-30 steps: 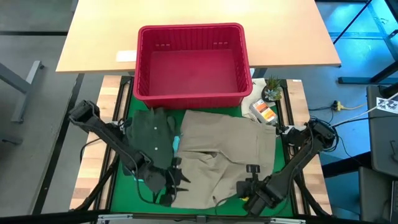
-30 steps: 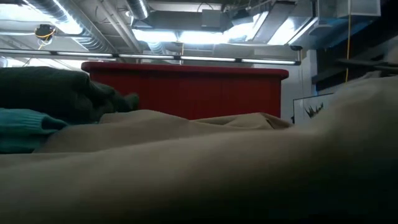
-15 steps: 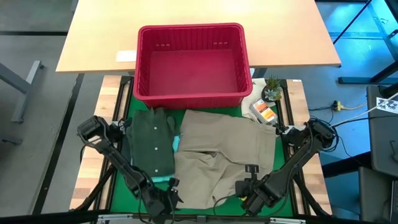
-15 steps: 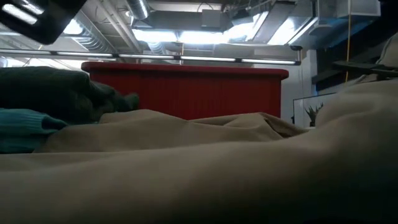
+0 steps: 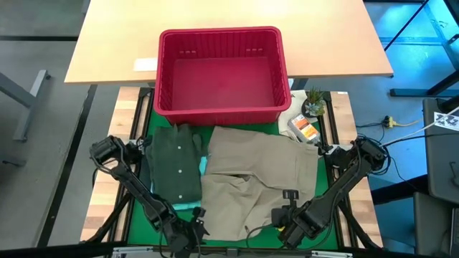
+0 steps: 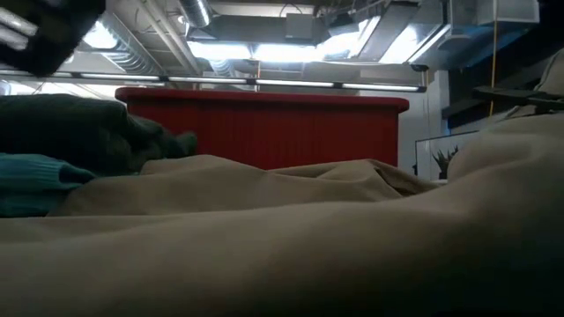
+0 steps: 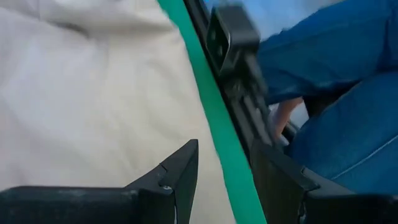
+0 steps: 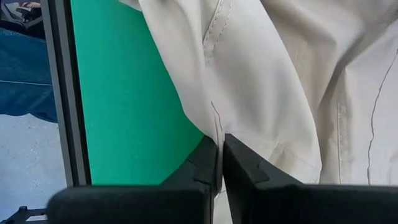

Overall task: Fold Laundry from Bin
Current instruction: Fold the brown shorts from the red laundry bin

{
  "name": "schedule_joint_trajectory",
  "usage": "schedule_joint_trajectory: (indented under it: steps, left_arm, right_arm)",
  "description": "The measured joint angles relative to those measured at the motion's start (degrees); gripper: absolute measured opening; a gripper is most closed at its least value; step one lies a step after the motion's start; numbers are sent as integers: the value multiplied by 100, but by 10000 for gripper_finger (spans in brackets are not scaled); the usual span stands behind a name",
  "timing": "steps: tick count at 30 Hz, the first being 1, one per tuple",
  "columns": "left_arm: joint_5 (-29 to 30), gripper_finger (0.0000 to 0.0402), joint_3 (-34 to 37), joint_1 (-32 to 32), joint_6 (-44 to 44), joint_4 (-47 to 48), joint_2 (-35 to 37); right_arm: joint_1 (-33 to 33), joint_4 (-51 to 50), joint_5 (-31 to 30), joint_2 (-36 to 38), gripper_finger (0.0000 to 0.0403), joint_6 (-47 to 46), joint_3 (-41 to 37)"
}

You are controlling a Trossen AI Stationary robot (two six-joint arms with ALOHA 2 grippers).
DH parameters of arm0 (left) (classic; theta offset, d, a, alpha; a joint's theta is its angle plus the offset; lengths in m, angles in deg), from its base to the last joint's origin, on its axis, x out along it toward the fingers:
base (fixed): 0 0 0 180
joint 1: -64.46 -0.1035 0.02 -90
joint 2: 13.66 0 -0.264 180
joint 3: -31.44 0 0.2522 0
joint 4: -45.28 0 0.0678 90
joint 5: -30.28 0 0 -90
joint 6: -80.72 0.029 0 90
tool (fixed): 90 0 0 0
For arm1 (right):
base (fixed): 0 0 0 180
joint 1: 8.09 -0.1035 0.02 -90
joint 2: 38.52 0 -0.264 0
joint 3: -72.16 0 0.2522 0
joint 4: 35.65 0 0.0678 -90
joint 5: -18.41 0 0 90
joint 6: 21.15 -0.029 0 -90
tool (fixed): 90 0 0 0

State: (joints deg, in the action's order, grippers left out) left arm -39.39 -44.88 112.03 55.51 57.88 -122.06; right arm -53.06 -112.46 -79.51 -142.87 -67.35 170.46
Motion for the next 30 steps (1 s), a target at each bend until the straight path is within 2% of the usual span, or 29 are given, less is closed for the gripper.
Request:
schedule_joint_trajectory:
  steps: [10, 19, 22, 25, 28, 30]
  left_arm:
    - [-136, 141, 2, -6, -18, -16, -550]
    - [-74, 138, -11, -87, -16, -38, -725]
    - [-6, 116, -11, -87, -22, -52, -730]
    - [24, 74, -11, -91, -91, -66, -737]
    - [52, 23, -8, -103, -448, -61, -721]
    - [34, 9, -6, -107, -701, -62, -698]
  right_arm:
    - [0, 20, 2, 0, 21, -1, 0]
    - [0, 41, 5, 0, 21, -1, 0]
    - [0, 41, 97, 0, 21, -1, 0]
    - [-6, 44, 212, 0, 21, -1, 0]
    - [-10, 69, 260, 0, 21, -3, 0]
    - [-9, 116, 276, 0, 21, -2, 0]
